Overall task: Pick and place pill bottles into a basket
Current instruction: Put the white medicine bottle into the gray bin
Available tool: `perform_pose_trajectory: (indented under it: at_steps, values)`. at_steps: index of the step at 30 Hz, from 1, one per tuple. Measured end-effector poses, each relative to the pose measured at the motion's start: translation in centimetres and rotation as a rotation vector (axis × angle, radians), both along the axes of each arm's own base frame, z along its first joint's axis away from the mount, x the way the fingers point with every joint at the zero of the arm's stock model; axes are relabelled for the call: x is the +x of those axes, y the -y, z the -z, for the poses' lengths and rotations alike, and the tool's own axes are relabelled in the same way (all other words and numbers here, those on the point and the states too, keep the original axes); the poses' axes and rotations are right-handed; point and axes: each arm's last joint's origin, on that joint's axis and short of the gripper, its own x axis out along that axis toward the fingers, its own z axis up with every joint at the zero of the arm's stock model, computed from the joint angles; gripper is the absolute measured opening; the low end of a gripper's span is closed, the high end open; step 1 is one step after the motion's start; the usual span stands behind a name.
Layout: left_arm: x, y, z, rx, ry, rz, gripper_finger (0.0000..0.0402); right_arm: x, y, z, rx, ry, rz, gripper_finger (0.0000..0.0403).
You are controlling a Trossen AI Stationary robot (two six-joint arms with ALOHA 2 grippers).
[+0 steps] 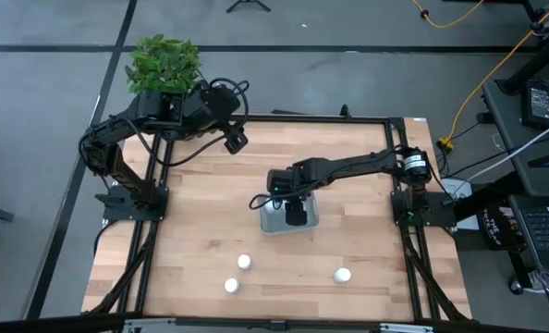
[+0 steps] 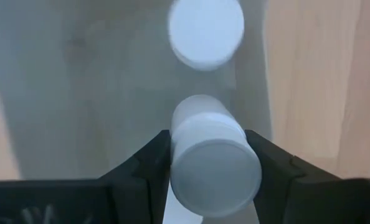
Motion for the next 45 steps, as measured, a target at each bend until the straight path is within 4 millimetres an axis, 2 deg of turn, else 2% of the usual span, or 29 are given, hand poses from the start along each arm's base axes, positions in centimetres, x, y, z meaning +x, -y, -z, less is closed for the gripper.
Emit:
perform_pose_trajectory:
  at_steps: [10,17,27,31,37,41,45]
  values:
    - [0.0,0.0,0.0,0.0,-0.001,0.001,0.0267,-0.2,0.5,0.9,0.0,-0.015,-0.017,0.0163]
    - [0.0,0.0,0.0,0.0,-0.001,0.0,0.0267,0.3,0.6,0.5,0.002,0.031,-0.015,0.0234]
    - [0.0,0.0,0.0,0.0,-0.001,0.001,0.0267,0.4,0.4,0.2,0.044,0.033,-0.013,0.0247]
    - [0.0,0.0,0.0,0.0,-0.002,0.002,0.0267,0.9,0.4,-1.9,0.049,0.054,-0.01,0.0247]
    - [0.0,0.0,0.0,-0.001,-0.002,0.003,0.0267,1.3,0.9,-6.8,-0.052,0.08,0.013,0.0248]
    - [0.1,0.7,0.1,-0.038,0.012,0.036,0.0267,-0.2,1.4,-10.1,-0.213,0.011,0.081,0.0249]
    - [0.5,2.1,1.1,-0.08,-0.016,0.079,0.0267,-3.4,1.6,-14.6,-0.279,0.122,0.173,0.0249]
